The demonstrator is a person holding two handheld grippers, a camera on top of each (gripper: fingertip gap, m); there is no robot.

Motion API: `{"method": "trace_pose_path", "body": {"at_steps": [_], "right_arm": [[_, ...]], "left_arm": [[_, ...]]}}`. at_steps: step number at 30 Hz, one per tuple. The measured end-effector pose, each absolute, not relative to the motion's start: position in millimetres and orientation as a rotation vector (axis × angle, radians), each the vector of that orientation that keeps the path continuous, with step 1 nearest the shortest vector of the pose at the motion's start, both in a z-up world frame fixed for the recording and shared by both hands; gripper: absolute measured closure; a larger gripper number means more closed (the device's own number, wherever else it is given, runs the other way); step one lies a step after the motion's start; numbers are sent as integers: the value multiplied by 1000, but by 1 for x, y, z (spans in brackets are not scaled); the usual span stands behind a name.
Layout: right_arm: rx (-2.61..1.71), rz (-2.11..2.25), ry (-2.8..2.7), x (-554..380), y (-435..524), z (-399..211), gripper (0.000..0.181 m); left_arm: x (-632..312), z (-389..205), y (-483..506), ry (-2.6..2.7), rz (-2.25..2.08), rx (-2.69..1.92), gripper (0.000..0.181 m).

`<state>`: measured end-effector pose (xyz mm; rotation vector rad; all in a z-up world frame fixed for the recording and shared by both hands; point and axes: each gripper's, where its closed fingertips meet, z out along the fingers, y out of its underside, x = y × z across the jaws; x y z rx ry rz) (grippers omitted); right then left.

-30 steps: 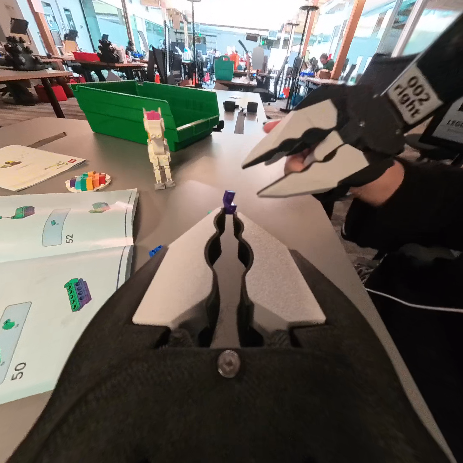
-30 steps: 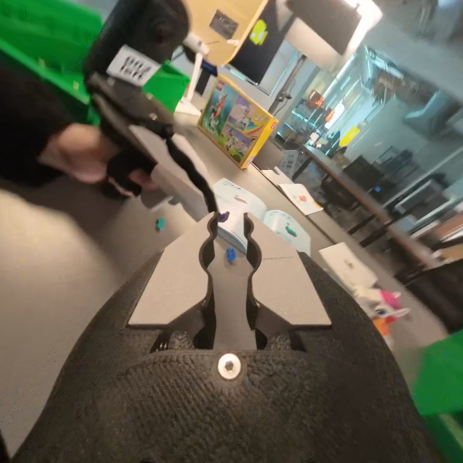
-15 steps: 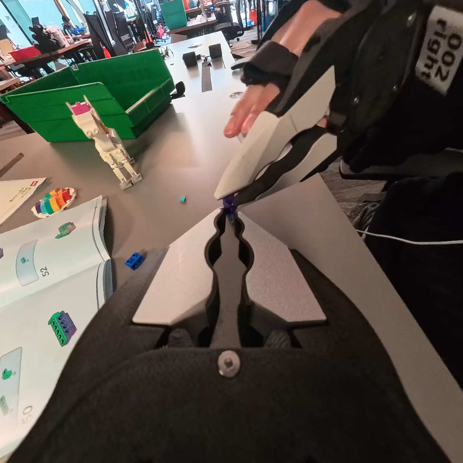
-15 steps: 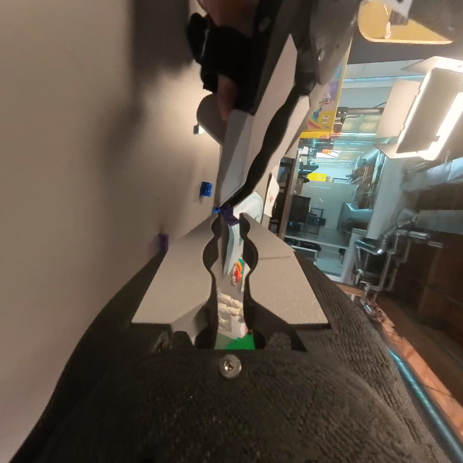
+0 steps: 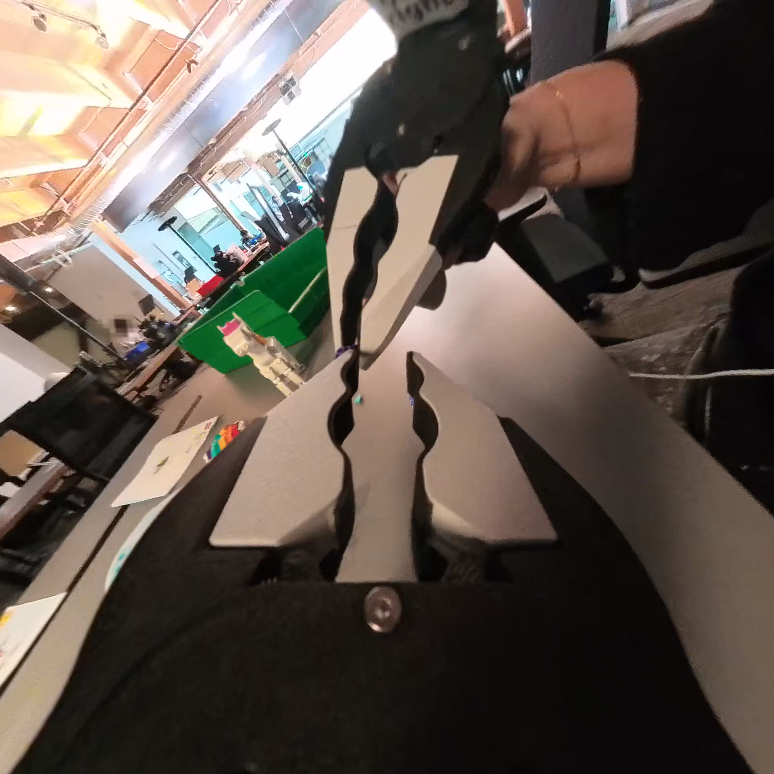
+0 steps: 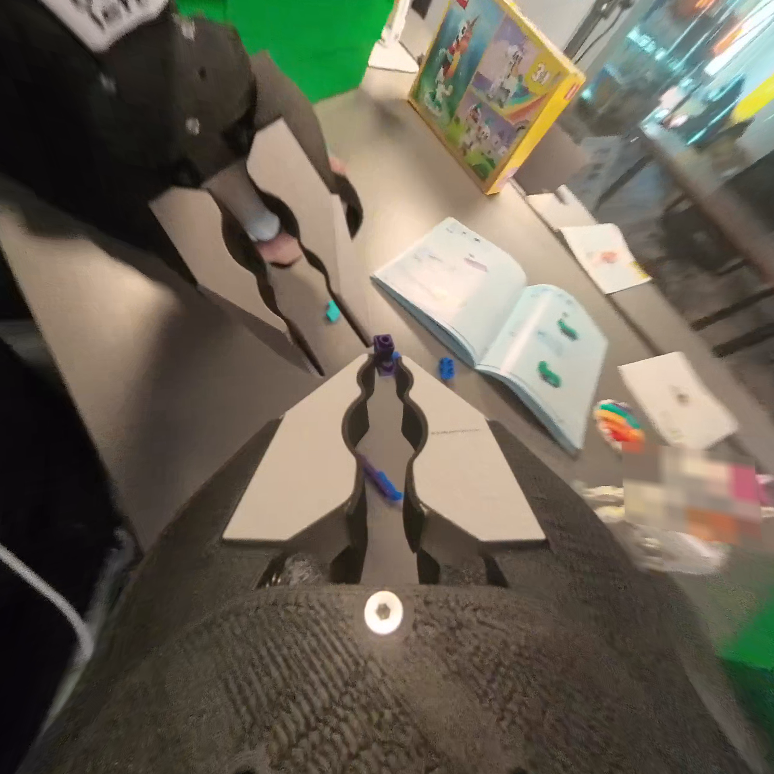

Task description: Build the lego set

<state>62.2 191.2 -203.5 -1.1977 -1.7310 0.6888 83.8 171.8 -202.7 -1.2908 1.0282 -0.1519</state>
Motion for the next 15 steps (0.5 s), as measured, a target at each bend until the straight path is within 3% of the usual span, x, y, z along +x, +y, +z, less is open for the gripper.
{"method": "trace_pose_path", "body": {"at_steps": [1,9,15], "right_arm": [[-1248,773,-1705,63,191,-201,174],[-1553,1371,-1586,67,177,-199,174],[-1576,1430,-1637,68,168,-209,174]], "left_arm": [[83,-199,171,1008,-174,-1286,159],[82,-195,170,1016,-113,-1244,154],[86,-204,169,1085,-31,-1225,163]]}}
